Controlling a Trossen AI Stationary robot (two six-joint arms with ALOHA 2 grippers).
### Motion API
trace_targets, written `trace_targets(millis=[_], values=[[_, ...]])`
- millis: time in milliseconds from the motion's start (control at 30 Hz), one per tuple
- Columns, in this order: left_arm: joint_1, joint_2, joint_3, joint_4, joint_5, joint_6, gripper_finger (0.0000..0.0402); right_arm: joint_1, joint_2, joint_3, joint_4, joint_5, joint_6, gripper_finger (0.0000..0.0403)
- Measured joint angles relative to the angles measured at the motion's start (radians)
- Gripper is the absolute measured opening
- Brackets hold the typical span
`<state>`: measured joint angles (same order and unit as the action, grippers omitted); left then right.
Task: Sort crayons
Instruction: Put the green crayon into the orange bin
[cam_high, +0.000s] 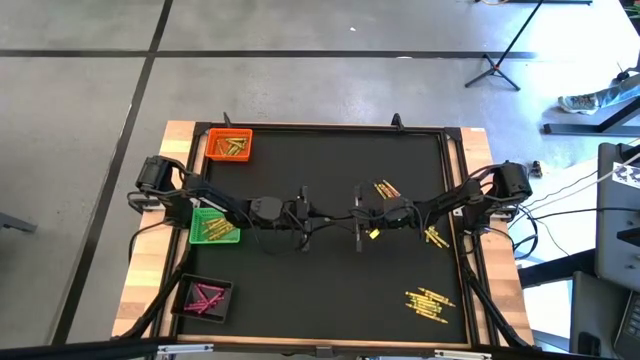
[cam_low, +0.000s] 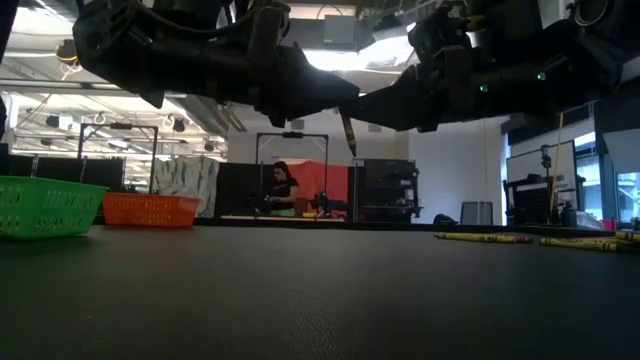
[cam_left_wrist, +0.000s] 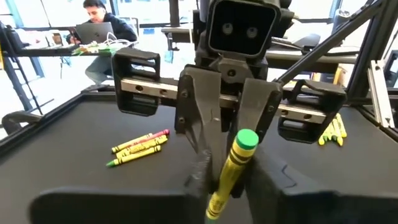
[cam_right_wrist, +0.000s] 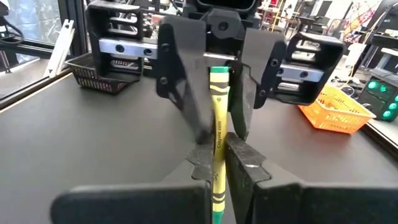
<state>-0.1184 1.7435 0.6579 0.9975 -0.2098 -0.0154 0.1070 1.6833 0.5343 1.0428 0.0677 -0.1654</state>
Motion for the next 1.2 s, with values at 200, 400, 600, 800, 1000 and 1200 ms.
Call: trace_targets(millis=[200, 400, 600, 800, 1000, 1200], values=[[-0.005, 0.0, 0.0, 0.008, 0.004, 0.006, 0.0008, -0.001, 0.0, 0.0, 0.001, -0.006, 0.015, 0.0021], [-0.006, -0.001, 0.0, 0.008, 0.013, 0.003, 0.0011, -0.002, 0.0, 0.002, 0.002, -0.036, 0.059, 0.0028], [-0.006, -0.045, 0.0, -0.105, 0.006, 0.023, 0.001, -0.003, 0.0, 0.003, -0.043, -0.13, 0.067, 0.0094], [0.001, -0.231, 0.0, -0.45, -0.096, 0.023, 0.001, -0.003, -0.019, 0.003, -0.063, -0.119, 0.021, 0.0133], [0.05, -0.441, 0.0, -0.882, -0.246, -0.014, 0.001, -0.003, -0.019, 0.003, -0.105, -0.015, 0.016, 0.0134], [0.128, -0.598, 0.0, -1.179, -0.486, 0.01, 0.0011, -0.003, -0.019, 0.003, -0.122, 0.037, -0.004, 0.0133]])
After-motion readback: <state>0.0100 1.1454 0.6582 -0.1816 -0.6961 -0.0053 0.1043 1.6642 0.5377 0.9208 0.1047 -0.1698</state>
